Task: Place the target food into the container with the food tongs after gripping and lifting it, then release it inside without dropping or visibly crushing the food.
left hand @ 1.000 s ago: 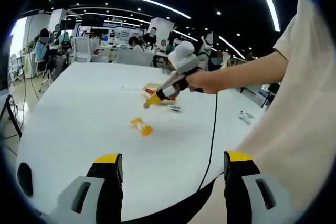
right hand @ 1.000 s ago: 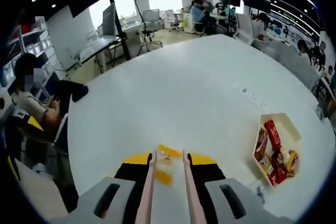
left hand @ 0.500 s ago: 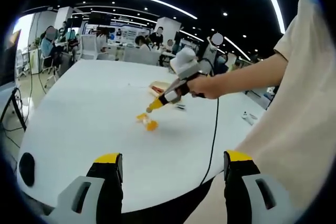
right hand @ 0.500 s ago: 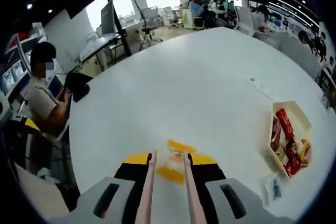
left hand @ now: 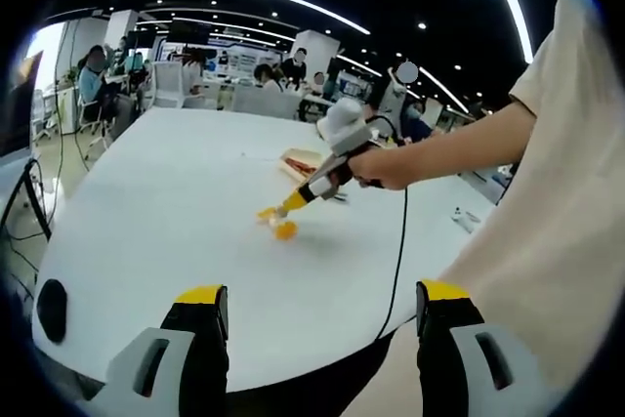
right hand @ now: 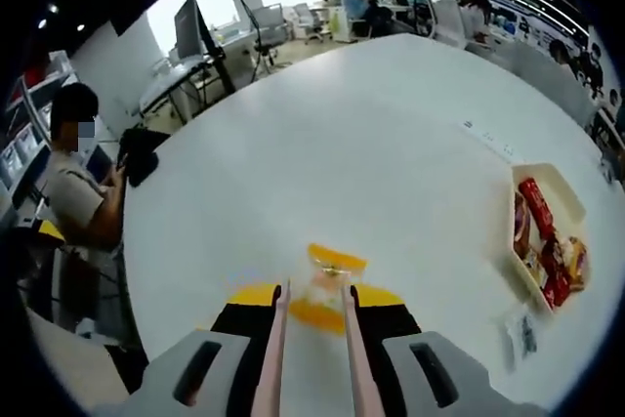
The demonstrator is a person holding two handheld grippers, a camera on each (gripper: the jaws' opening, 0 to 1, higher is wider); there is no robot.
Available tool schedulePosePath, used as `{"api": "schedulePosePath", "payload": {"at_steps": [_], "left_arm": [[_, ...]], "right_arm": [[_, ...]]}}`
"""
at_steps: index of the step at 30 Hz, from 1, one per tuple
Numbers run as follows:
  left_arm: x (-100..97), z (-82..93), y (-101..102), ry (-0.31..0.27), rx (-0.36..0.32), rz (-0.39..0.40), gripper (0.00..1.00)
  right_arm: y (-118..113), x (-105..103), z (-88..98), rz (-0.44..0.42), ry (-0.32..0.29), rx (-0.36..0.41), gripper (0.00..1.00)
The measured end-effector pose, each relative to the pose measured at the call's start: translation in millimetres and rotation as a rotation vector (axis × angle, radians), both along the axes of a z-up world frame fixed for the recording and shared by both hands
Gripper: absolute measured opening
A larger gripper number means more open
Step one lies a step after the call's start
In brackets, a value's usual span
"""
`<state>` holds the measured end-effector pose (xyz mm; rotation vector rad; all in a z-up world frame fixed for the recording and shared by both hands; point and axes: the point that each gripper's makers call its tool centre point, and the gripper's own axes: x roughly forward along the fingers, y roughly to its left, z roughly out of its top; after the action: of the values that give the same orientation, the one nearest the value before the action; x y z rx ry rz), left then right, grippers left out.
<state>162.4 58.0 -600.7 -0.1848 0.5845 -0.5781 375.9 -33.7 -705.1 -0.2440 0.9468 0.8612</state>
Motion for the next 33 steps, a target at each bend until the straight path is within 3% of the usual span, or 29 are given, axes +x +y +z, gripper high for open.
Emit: {"api": "schedulePosePath", "payload": {"at_steps": [33], "left_arm": [[0.1,-6.9,8.1,0.028,-0.002,0.019,0.78]], "right_arm": [[4.0,5.2,-19.5,0.013,0.022,-0.066,0.29]]}}
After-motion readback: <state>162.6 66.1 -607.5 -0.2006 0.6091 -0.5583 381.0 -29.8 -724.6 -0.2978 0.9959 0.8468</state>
